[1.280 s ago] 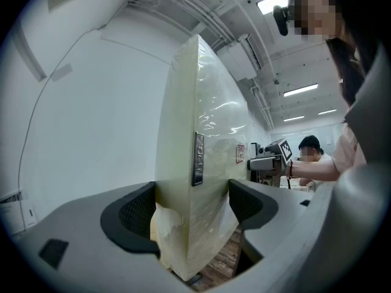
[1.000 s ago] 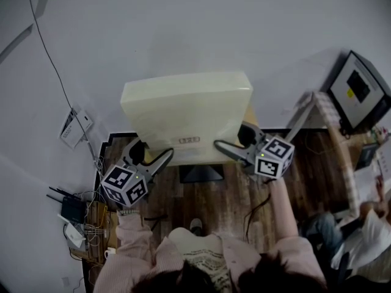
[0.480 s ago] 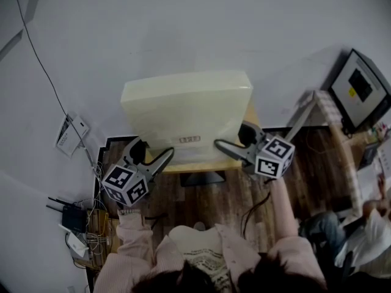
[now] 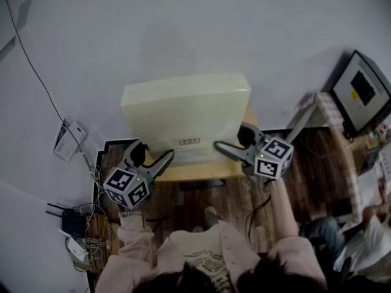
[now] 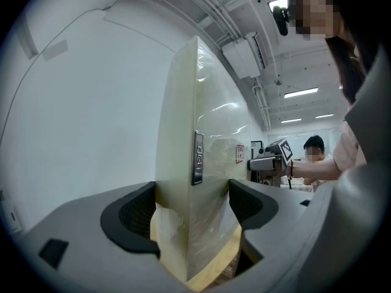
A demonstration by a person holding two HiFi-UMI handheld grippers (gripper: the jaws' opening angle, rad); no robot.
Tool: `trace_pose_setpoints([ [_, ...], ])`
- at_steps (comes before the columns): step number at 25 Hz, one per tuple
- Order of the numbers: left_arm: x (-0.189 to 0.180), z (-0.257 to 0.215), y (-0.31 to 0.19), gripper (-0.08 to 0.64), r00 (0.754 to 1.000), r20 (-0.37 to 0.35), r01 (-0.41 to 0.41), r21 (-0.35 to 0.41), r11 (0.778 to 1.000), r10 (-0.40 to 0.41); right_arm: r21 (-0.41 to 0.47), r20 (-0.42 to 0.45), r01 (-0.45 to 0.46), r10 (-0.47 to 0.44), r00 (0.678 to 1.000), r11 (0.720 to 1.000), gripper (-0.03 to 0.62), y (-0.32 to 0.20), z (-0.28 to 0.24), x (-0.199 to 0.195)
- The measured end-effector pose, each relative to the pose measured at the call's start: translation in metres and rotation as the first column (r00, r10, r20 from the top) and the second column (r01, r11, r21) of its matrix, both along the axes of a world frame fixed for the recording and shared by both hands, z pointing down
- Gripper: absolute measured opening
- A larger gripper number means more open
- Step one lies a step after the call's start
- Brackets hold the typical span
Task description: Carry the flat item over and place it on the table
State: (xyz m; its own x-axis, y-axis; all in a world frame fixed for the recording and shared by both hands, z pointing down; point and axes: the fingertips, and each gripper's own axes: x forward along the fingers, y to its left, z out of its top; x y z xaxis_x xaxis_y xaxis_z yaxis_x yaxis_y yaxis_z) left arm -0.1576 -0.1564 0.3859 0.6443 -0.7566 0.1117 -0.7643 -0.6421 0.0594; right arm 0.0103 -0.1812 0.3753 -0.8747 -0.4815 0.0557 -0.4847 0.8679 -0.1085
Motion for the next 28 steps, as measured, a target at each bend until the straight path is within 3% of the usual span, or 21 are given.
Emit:
trace_pose_setpoints([
  [12, 0.009, 0.007, -0.065, 0.377, 0.997, -0.009, 0.077, -0.027, 0.997, -0.077, -0.031, -0.012, 0.076, -0.077, 0.997, 0.997, 0.348, -0.078, 0.007, 0.006],
  [28, 0.011, 0.019, -0.107, 0.377, 0.987, 0.005, 0.16, -0.044, 0.986, -0.16, -0.037, -0.028, 0.16, -0.161, 0.987, 0.986, 0.348, -0.133, 0.019, 0.004],
])
